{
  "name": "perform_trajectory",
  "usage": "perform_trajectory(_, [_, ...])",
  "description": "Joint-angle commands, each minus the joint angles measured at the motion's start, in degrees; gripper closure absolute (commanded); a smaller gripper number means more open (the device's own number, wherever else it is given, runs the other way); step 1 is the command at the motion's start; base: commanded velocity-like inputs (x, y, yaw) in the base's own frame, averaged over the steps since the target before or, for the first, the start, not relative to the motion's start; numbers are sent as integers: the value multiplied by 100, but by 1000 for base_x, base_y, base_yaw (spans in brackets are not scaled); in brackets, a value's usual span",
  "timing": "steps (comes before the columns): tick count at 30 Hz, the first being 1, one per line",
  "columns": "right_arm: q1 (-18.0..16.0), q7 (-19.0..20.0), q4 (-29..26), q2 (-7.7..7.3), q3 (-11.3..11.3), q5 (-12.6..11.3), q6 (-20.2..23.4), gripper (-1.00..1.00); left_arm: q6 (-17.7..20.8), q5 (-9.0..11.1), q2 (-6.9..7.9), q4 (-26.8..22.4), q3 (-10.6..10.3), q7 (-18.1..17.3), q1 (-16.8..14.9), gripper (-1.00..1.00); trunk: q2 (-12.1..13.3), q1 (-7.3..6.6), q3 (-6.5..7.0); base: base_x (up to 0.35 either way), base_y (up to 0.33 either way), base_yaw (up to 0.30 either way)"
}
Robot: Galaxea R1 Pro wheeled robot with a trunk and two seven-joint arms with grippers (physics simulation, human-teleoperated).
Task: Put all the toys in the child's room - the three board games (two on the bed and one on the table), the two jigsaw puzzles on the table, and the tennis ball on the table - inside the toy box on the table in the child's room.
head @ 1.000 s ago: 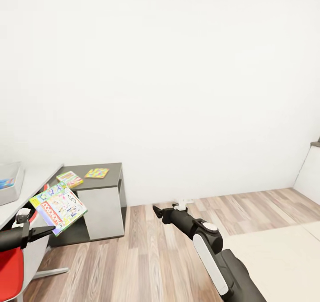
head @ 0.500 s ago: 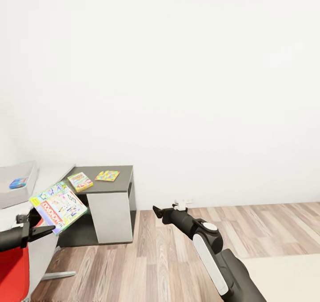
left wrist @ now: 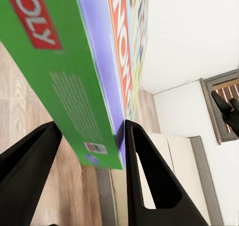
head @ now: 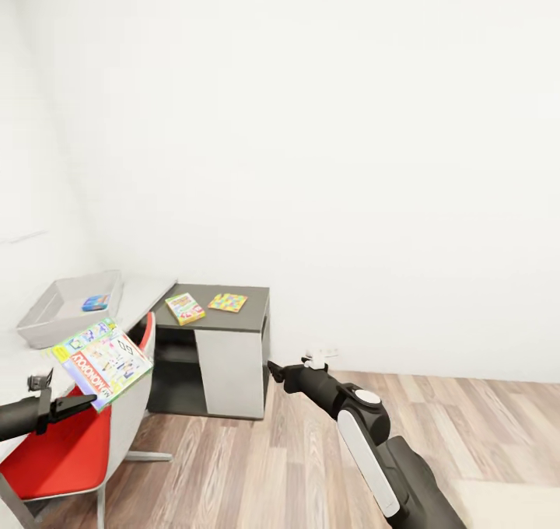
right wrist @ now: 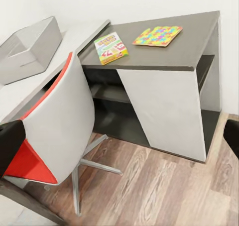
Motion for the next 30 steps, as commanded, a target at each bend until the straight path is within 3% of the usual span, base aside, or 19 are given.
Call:
perform_trajectory(1, [-1,13,-5,1,-6,-3,28,-100,55,-45,-4,-1,34,-49,-6,100,-5,2,-2,-12,101,286])
perform_trajectory(10, [-1,19,-5,1,-6,-3,7,-100,-3,-34,-4,-1,206,-49,-6,100,-5,2,-2,51,35,205])
perform_trajectory(30, [-1,21,-55,0,-7,-5,-22,-100,-19,-26,31,-1,262,-49,-6,100,-5,2,-2,298,91,6])
